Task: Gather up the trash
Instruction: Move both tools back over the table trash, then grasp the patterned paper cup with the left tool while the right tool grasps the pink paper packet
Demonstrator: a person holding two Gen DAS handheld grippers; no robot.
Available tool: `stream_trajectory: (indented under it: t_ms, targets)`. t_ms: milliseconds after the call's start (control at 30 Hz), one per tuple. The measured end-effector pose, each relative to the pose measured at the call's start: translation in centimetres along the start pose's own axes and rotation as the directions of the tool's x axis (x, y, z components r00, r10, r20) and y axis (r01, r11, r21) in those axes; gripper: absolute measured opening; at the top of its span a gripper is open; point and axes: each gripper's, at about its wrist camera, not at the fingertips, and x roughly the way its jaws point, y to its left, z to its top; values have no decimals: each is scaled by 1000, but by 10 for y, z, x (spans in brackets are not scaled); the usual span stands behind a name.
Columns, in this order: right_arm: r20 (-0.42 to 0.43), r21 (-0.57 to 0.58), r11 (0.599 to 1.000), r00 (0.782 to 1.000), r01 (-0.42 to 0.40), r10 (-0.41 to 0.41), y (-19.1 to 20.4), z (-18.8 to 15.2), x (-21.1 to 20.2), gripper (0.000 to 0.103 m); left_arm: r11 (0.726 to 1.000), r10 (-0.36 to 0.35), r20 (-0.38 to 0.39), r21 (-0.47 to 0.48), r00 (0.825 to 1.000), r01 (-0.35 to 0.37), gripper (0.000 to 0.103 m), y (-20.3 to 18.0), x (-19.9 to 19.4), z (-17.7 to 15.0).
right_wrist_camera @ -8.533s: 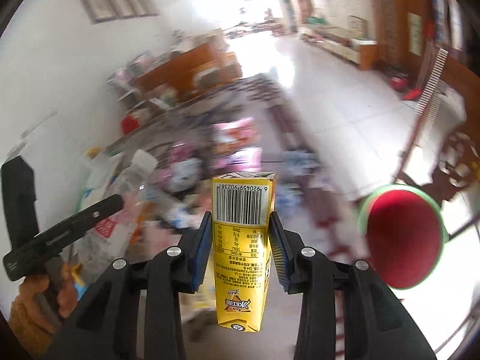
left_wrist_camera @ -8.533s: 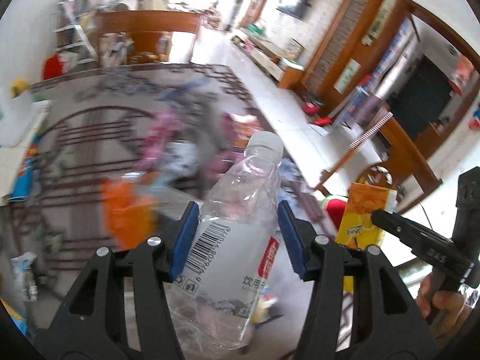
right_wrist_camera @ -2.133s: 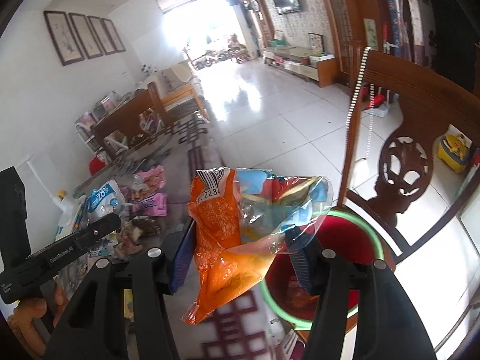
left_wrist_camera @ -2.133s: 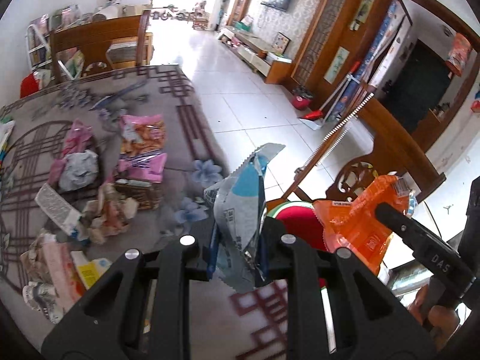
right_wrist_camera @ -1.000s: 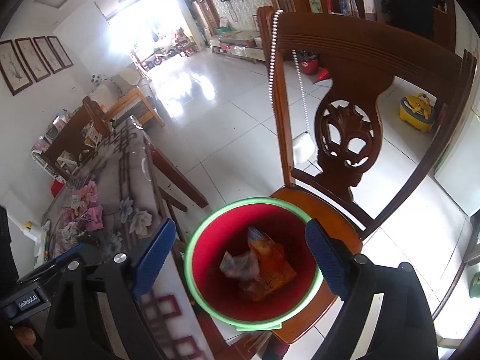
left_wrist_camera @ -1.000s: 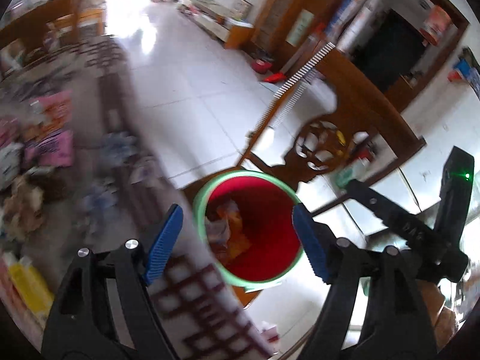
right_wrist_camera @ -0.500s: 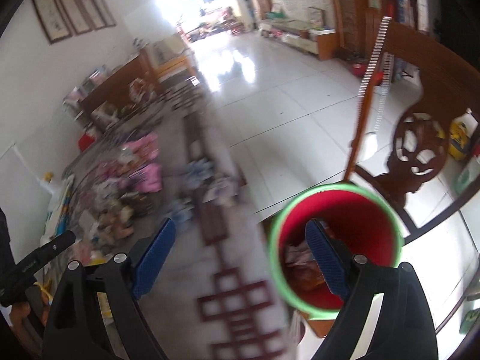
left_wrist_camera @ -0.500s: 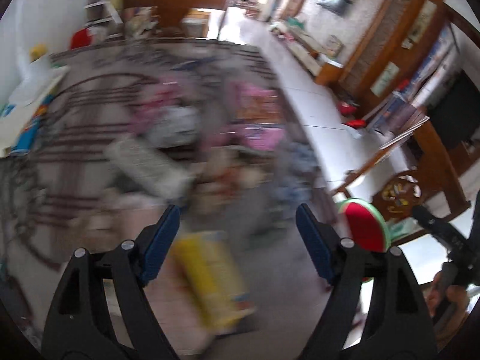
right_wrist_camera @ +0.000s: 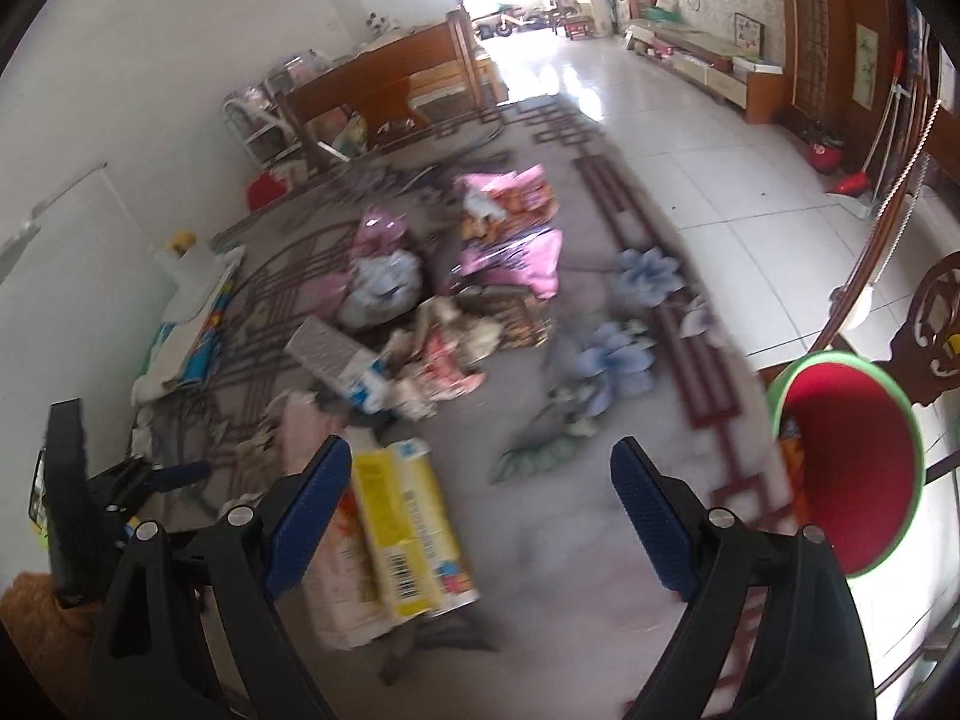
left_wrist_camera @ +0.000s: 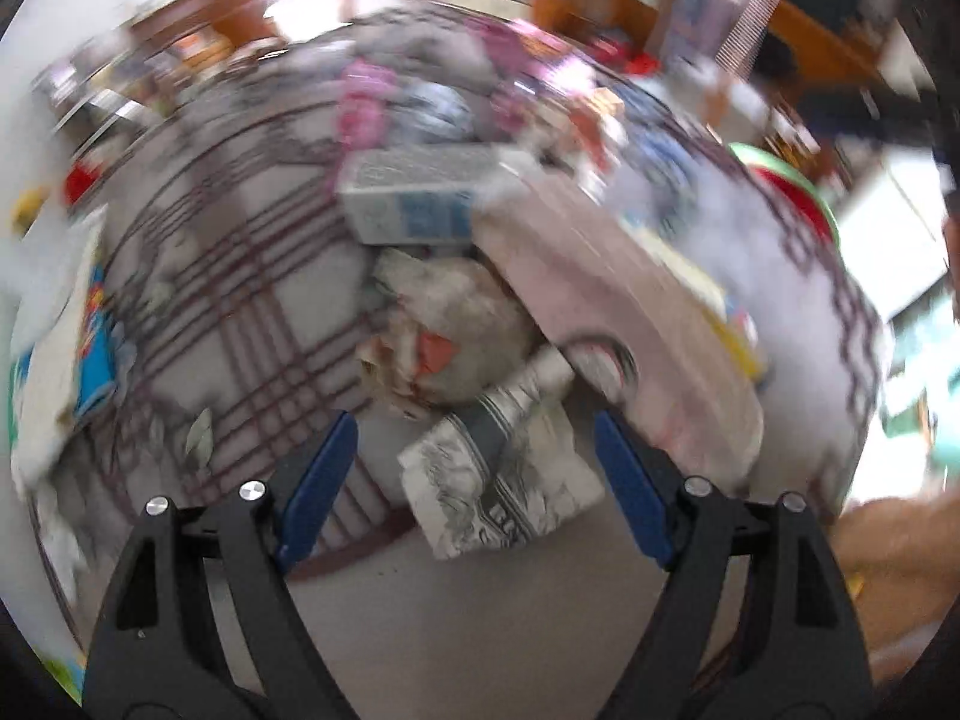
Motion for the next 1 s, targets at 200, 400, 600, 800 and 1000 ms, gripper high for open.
stream_trajectory:
  t_ms: [200,400,600,800,1000]
  targets:
    - [-11,-7,1000,1000,-1,1,20,-11,0,85,949,50,-68,313,996,-26,82,-20,27,-10]
    - [-25,-8,1000,1000,1,-1,32,-18,5,85,945,11,-104,325,994,23,60,-25,37,-13]
    - [-42,-41,999,999,-23,21,46,-19,13,85,998,-56,-82,19,995,58,42,-1,29,-26]
    - [-111,-104,993,993,-60,49,70,-21,37,77,931,-75,25,-356,997,79,42,41,-3,-46]
    - [-210,-165,982,976,-92,56,96,-30,75,64,799,-9,102,-598,995,69,42,75,-22,-52]
